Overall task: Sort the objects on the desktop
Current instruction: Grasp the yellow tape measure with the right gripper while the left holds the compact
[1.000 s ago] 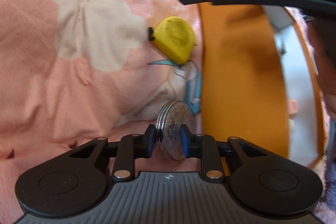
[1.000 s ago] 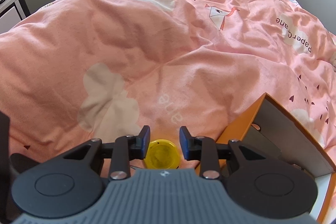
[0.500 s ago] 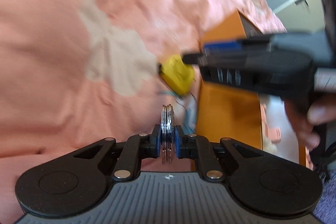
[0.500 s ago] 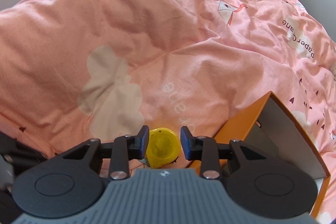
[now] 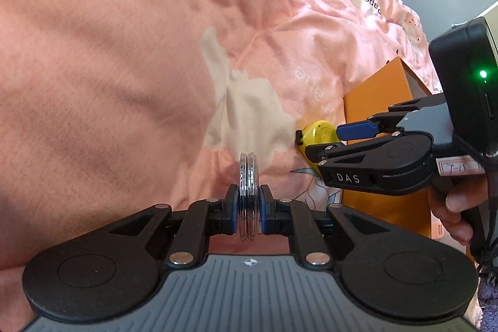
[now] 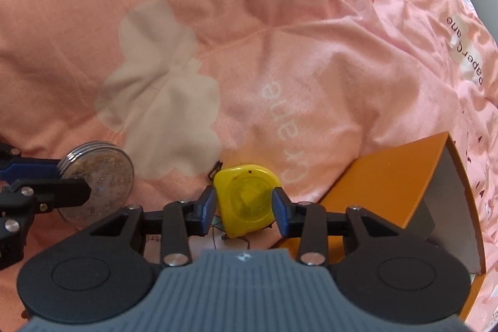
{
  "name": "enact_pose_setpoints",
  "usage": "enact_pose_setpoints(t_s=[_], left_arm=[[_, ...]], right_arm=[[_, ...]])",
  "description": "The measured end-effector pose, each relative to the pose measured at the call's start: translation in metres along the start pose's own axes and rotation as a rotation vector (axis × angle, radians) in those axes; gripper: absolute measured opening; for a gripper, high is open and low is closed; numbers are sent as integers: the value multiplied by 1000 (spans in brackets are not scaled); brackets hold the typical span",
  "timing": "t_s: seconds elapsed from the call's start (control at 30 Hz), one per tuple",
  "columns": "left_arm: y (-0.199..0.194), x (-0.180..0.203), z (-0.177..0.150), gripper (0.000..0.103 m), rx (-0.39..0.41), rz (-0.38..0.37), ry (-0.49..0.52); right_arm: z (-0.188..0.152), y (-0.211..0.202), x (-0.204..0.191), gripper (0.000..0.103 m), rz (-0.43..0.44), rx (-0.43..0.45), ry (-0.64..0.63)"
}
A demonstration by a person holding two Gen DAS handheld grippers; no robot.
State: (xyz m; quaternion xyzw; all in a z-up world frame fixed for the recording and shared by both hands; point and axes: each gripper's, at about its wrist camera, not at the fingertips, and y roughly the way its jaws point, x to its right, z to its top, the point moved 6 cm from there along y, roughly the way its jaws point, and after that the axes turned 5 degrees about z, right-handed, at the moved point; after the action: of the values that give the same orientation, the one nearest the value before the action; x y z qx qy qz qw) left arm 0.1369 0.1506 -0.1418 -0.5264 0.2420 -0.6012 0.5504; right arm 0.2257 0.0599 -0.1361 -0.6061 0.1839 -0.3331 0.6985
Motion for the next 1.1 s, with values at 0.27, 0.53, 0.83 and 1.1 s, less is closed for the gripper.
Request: enact_pose_setpoints(t_s=[0.27,0.53,0.83,1.1], left_arm=[[13,-8,-1,15,-32,-44,-13],[13,-7,-1,15,-28,-53,-22],[9,-2,-6,15,-19,-31,-6],[11,-5,-6,15,-29,-37,-17]], right_arm=[[5,13,4,49,-4,-61,30],[2,8,10,27,44,-41,86],[0,1,9,41,30,-19,92],[12,19,11,54,-6,-120,79]])
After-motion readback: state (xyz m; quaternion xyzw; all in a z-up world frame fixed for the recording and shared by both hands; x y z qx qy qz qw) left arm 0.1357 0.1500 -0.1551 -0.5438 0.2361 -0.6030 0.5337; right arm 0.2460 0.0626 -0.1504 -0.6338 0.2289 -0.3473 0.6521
